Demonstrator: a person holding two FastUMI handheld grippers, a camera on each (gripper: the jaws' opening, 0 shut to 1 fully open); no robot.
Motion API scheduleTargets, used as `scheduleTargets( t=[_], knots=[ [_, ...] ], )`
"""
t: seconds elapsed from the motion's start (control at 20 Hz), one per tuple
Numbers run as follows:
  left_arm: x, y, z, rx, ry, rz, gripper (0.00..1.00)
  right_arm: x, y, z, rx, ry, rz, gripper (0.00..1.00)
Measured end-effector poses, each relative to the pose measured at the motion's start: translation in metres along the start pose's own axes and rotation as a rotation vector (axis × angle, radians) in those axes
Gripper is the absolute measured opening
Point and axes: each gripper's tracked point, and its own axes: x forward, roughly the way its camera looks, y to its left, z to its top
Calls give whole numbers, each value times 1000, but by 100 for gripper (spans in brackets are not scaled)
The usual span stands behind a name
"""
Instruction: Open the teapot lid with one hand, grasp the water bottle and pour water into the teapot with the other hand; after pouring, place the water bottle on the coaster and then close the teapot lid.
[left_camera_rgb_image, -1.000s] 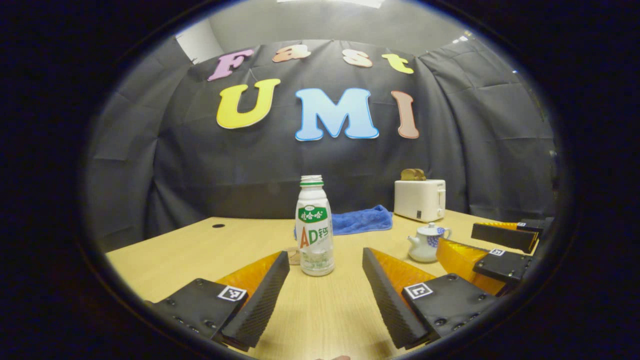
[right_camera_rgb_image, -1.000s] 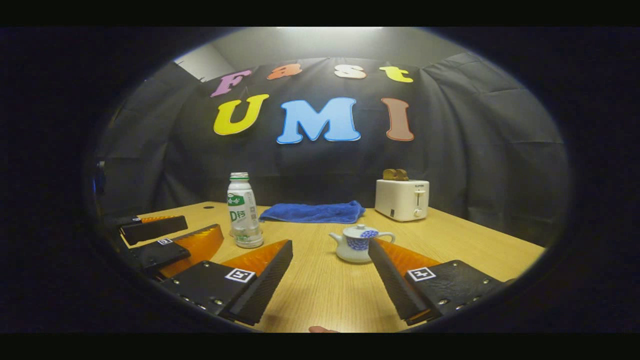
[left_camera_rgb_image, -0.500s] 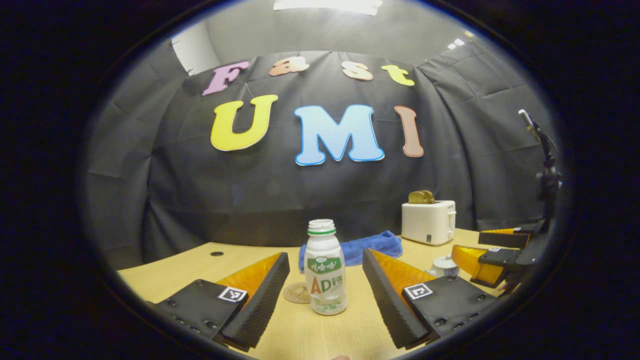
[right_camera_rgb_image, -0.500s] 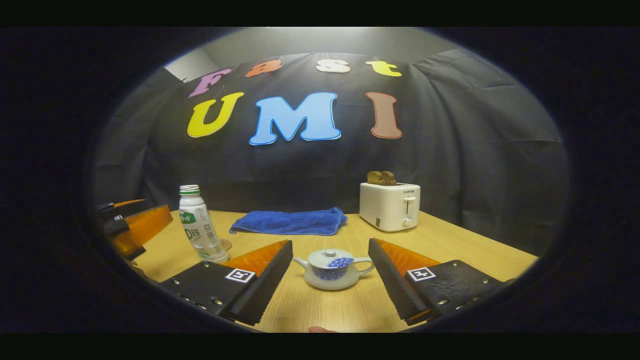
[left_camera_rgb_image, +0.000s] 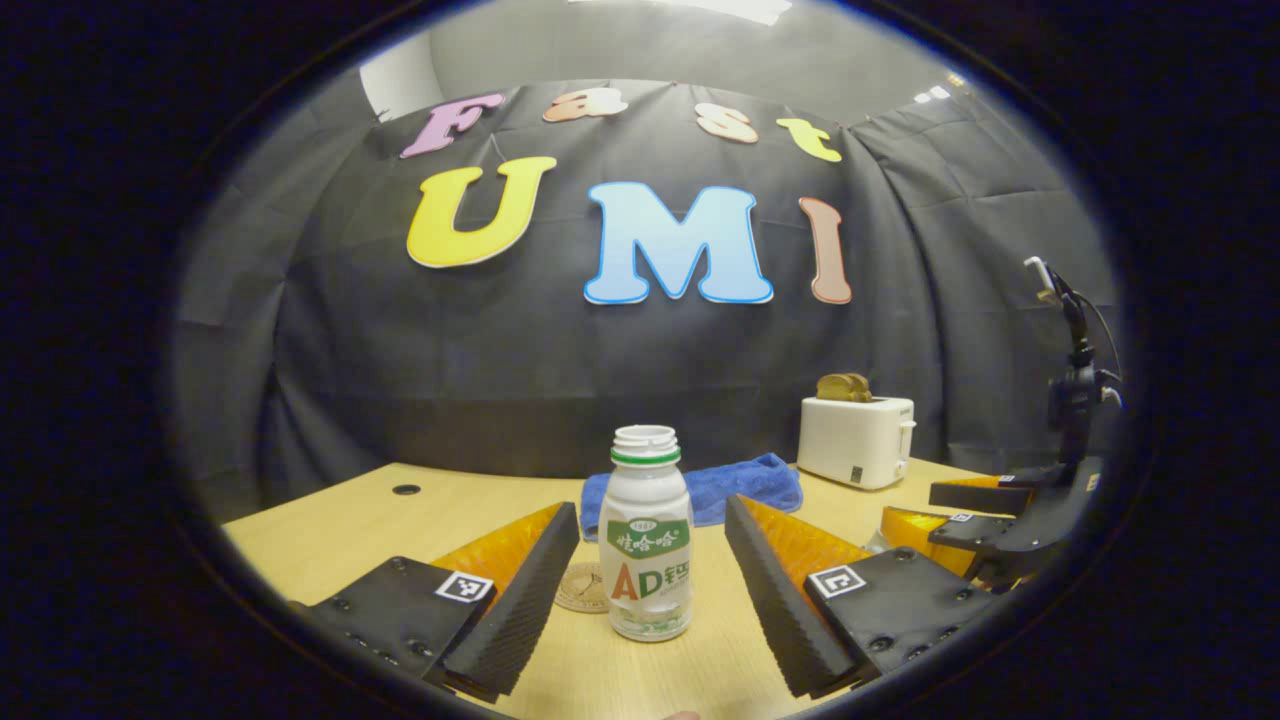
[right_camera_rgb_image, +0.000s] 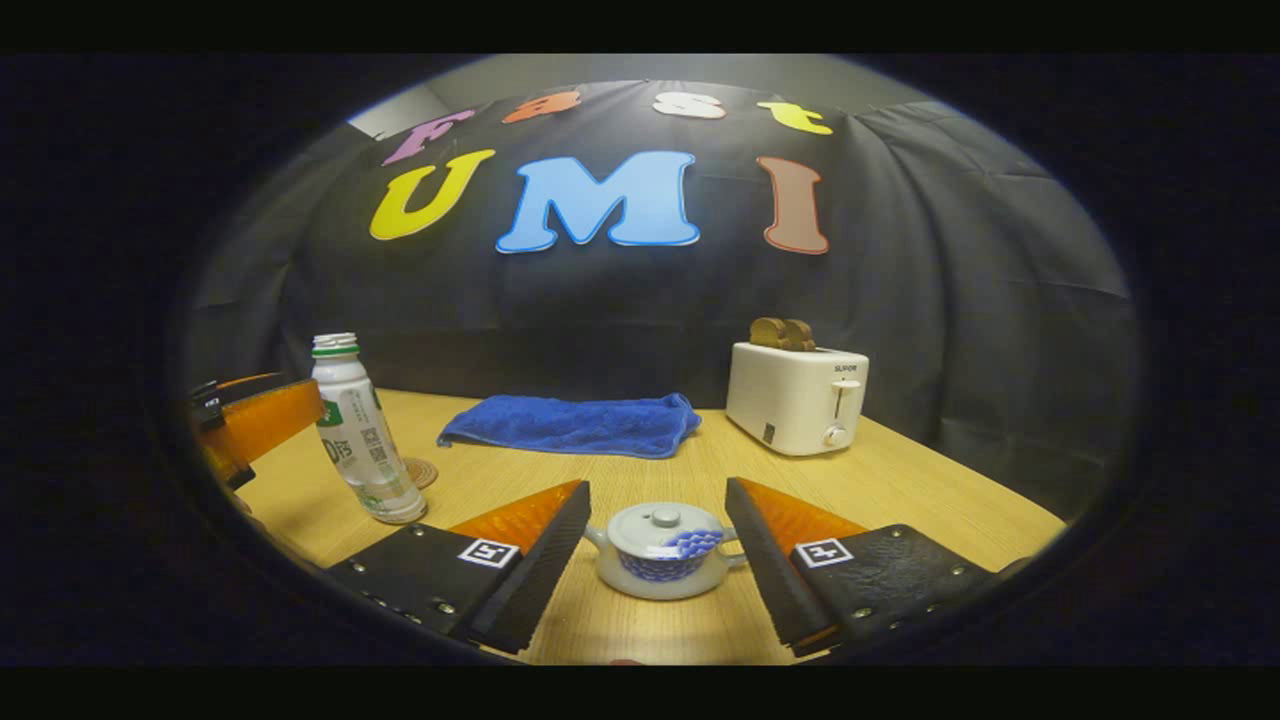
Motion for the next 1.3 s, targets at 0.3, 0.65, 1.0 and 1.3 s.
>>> scheduleTargets(
  t=[0.3,0.65,1.0,1.3],
  knots=[
    [-3,14,0,10,-20,27,99,10,-4,-4,34,30,-1,16],
    [-3,5,-12,-13,-5,-13,100,4,-3,6,-26,-22,2,1],
    [22,3,-24,48,17,9,100,-13,17,23,-52,-104,61,1],
    [63,9,-50,43,92,9,100,-19,19,25,-29,-116,84,1]
  ],
)
